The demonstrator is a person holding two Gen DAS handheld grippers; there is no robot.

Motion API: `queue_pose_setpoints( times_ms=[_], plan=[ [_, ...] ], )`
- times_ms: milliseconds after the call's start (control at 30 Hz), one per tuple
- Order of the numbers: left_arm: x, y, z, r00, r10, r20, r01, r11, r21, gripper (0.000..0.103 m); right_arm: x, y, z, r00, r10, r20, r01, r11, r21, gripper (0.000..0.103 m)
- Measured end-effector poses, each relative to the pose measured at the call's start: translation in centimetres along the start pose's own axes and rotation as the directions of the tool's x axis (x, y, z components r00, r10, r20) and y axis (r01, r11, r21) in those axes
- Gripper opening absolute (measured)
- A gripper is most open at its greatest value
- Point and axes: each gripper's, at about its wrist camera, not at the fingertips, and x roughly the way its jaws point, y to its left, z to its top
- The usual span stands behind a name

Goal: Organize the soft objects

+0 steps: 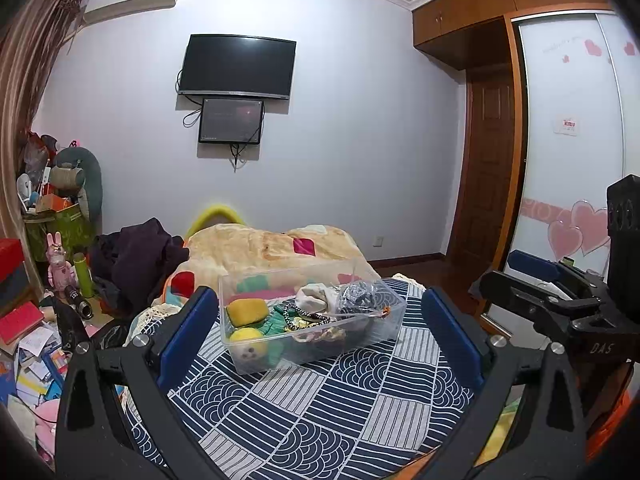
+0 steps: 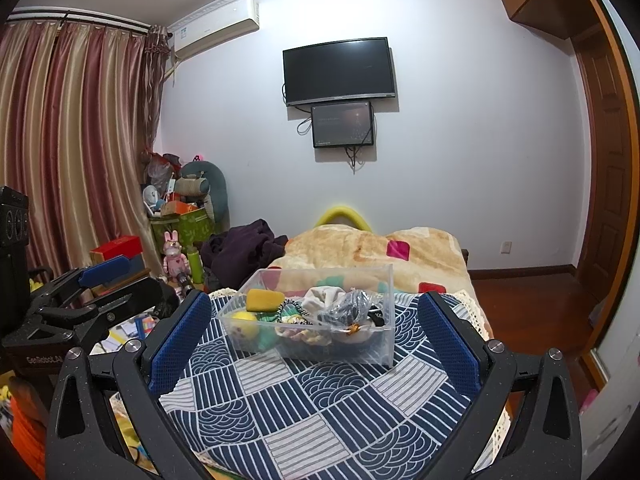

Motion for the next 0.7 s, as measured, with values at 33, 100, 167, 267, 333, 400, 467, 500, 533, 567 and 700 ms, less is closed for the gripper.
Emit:
queue_pose_setpoints(
  times_ms=[33,100,167,267,333,400,467,500,533,567,700],
  plan=[
    [0.00,0.00,0.01,1.000,-0.003,0.001,0.003,1.000,-0.001,0.103,0.01,-0.01,0.02,1.000,0.001,0.000,-0.001,1.000,0.000,0.103],
    [-0.09,0.04,-0.03,1.000,-0.015,0.003,0.015,1.000,-0.008,0.103,0.00,0.01,0.00,1.000,-0.001,0.000,0.001,1.000,0.000,0.103],
    [-0.27,0.09,-0.11,1.000,-0.025,0.011,0.025,1.000,-0.014,0.103,0.01,-0.01,0.04,1.000,0.001,-0.001,-0.001,1.000,0.001,0.103],
    [-0.28,0.06,-0.16,1.000,-0.013,0.016,0.013,1.000,-0.010,0.103,0.00,0.01,-0.01,1.000,0.001,0.000,-0.001,1.000,0.000,0.103],
    [-0.16,0.09,-0.23,1.000,-0.015,0.008,0.015,1.000,-0.012,0.103,-0.01,0.02,0.03,1.000,0.000,-0.001,0.000,1.000,0.000,0.103],
    [-0.02,0.19,-0.27,1.000,-0.016,0.003,0.017,1.000,-0.019,0.103,-0.02,0.09,-0.05,1.000,0.001,-0.001,-0.001,1.000,-0.001,0.103],
    [0.07,0.28,-0.27,1.000,-0.016,0.000,0.016,1.000,-0.022,0.103,-0.01,0.17,-0.11,1.000,0.001,-0.002,-0.001,1.000,-0.002,0.103],
    [0.11,0.31,-0.25,1.000,-0.014,-0.001,0.014,1.000,-0.022,0.103,-0.03,0.17,-0.07,1.000,0.001,-0.002,-0.001,1.000,-0.003,0.103],
    [0.13,0.32,-0.26,1.000,-0.013,-0.002,0.013,1.000,-0.022,0.103,-0.01,0.24,-0.11,1.000,0.001,-0.003,-0.001,1.000,-0.003,0.103],
    [0.15,0.29,-0.27,1.000,-0.014,-0.002,0.013,1.000,-0.022,0.103,0.00,0.28,-0.13,1.000,0.001,-0.003,-0.001,1.000,-0.003,0.103],
    [0.27,0.22,-0.28,1.000,-0.019,-0.006,0.019,1.000,-0.021,0.103,0.08,0.49,-0.18,1.000,0.001,-0.008,-0.001,1.000,-0.002,0.103]
  ],
)
